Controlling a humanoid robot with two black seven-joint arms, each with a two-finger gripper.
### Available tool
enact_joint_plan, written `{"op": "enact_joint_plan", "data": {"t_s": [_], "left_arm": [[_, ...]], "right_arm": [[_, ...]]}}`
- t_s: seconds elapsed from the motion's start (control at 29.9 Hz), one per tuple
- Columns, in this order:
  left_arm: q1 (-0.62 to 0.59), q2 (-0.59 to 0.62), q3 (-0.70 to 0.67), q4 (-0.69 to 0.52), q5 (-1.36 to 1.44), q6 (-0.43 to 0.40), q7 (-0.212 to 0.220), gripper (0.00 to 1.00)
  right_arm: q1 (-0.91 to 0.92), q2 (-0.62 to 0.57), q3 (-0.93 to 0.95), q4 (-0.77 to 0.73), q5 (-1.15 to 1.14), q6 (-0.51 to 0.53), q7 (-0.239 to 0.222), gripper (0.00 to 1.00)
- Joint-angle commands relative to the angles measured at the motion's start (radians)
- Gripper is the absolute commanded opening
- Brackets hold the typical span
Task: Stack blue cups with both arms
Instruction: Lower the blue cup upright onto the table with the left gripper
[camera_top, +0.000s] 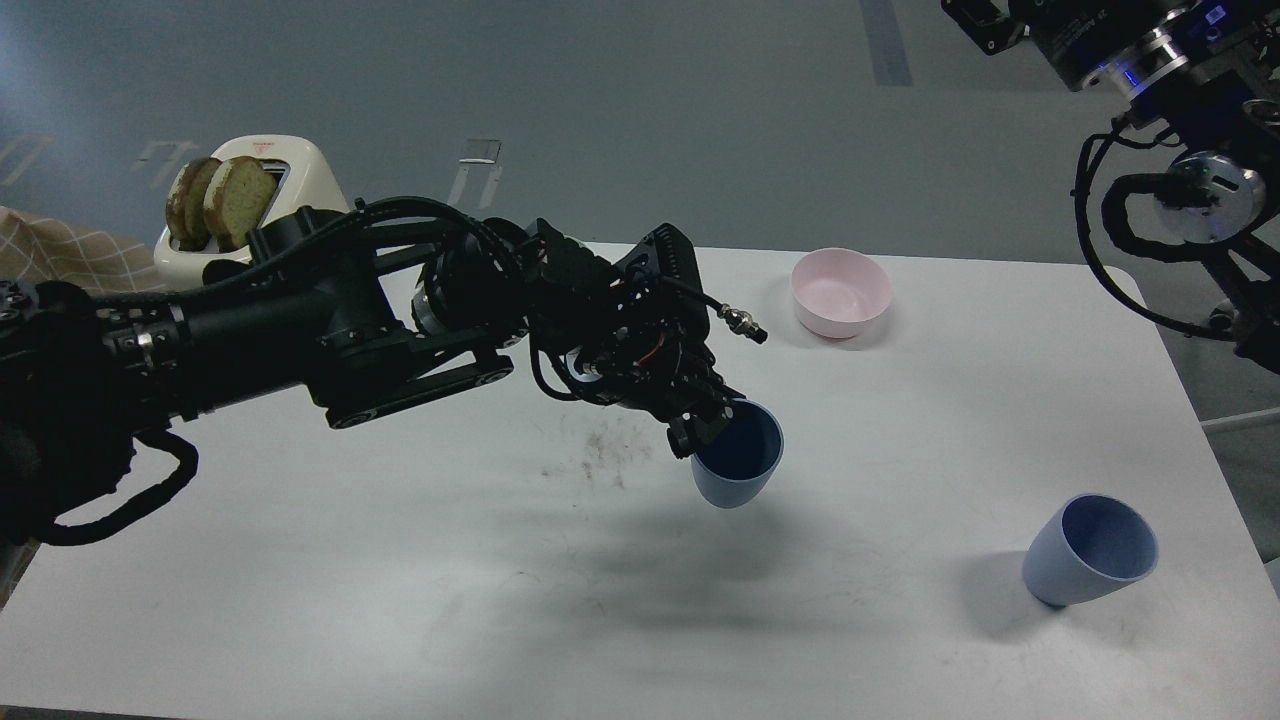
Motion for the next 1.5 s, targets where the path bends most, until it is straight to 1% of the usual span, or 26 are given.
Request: {"op": "enact_joint_plan", "data": {"t_s": [0.0, 0.17, 0.37, 1.3, 1.34, 1.37, 1.44, 1.47], "left_arm": [[-0.013, -0.034, 0.027, 0.022, -0.003, 0.000, 0.000, 0.00], [-0.011, -0.042, 0.034, 0.025, -0.001, 0.000, 0.000, 0.00], [-0.011, -0.042, 0.081, 0.025, -0.001, 0.000, 0.000, 0.00], [0.003, -0.042, 0.081, 0.025, -0.006, 0.000, 0.000, 0.00], [0.004, -0.042, 0.081, 0.025, -0.006, 0.000, 0.000, 0.10], [0.006, -0.042, 0.081, 0.025, -0.006, 0.000, 0.000, 0.17], [0.006, -0.041, 0.081, 0.025, -0.007, 0.000, 0.000, 0.28], [0.004, -0.041, 0.081, 0.025, -0.007, 0.000, 0.000, 0.29]], "right_arm": [[0.000, -0.001, 0.000, 0.000, 0.000, 0.000, 0.000, 1.00], [-0.003, -0.001, 0.000, 0.001, 0.000, 0.000, 0.000, 1.00], [-0.003, 0.001, 0.000, 0.001, 0.000, 0.000, 0.000, 1.00], [-0.006, 0.002, -0.023, 0.003, 0.000, 0.002, 0.000, 1.00], [-0.006, 0.002, -0.023, 0.003, -0.002, 0.002, 0.000, 1.00], [-0.006, 0.002, -0.023, 0.004, -0.002, 0.002, 0.000, 1.00], [-0.006, 0.002, -0.023, 0.004, 0.000, 0.002, 0.000, 1.00], [-0.006, 0.002, -0.023, 0.004, 0.000, 0.002, 0.000, 1.00]]}}
